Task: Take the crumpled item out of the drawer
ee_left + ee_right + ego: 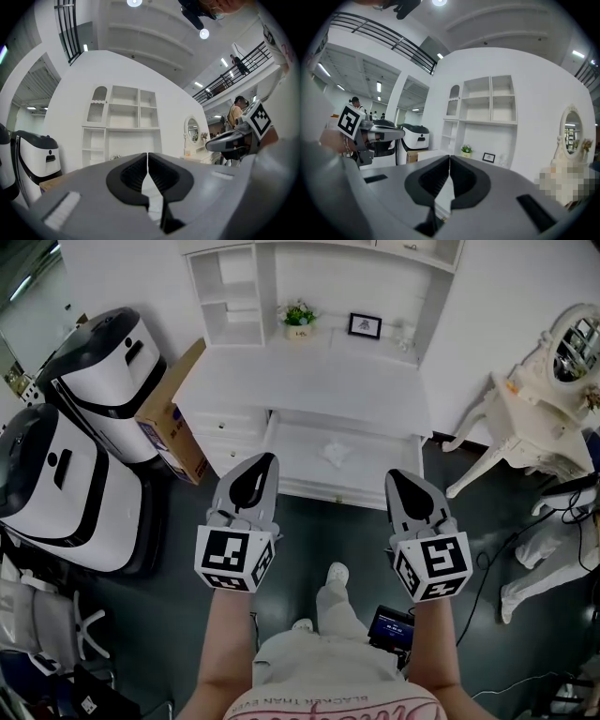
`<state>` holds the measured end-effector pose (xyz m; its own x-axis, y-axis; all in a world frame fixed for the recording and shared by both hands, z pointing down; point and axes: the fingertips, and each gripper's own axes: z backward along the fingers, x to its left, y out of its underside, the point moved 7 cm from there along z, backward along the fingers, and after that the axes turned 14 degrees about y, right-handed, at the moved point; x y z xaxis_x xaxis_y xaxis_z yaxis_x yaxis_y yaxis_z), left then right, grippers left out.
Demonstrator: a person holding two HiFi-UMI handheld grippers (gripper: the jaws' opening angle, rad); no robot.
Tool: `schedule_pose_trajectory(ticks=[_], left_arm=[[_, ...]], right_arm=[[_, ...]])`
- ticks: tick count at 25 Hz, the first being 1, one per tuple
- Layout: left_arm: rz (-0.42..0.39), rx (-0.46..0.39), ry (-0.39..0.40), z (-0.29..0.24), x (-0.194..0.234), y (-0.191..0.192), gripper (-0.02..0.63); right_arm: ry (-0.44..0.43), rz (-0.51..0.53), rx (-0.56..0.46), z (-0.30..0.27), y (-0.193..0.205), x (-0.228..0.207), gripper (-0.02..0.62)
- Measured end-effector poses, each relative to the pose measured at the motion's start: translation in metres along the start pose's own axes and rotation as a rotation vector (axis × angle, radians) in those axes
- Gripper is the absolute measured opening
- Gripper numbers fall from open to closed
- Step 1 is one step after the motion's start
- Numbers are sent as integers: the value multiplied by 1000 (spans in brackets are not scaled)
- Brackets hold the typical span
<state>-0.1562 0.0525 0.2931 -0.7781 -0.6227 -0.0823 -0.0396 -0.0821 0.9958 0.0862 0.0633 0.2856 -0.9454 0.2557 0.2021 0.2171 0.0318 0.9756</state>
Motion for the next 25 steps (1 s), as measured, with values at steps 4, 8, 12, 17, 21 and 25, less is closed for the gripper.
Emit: schedule_pose_trajectory(ticks=[4, 8, 12, 17, 21, 25], left_arm=[[2, 7, -16, -32, 20, 6, 9], [-17, -1, -44, -71, 36, 10, 9], [-25, 6, -65, -106, 54, 17, 9], [-5, 20, -91, -147, 73, 24, 9], [12, 33, -126, -172, 86, 30, 9], [22, 53, -148, -194, 96, 36, 9]], right_arm=[[-16, -1, 0, -40, 2, -15, 8], [-30, -13, 0, -84, 7, -38, 8], [-55, -6, 7, -127, 9, -56, 8], [-115, -3, 33, -178, 13, -79, 9], [-178, -27, 60, -212, 19, -92, 178], [-202, -48, 71, -236, 27, -104, 272]])
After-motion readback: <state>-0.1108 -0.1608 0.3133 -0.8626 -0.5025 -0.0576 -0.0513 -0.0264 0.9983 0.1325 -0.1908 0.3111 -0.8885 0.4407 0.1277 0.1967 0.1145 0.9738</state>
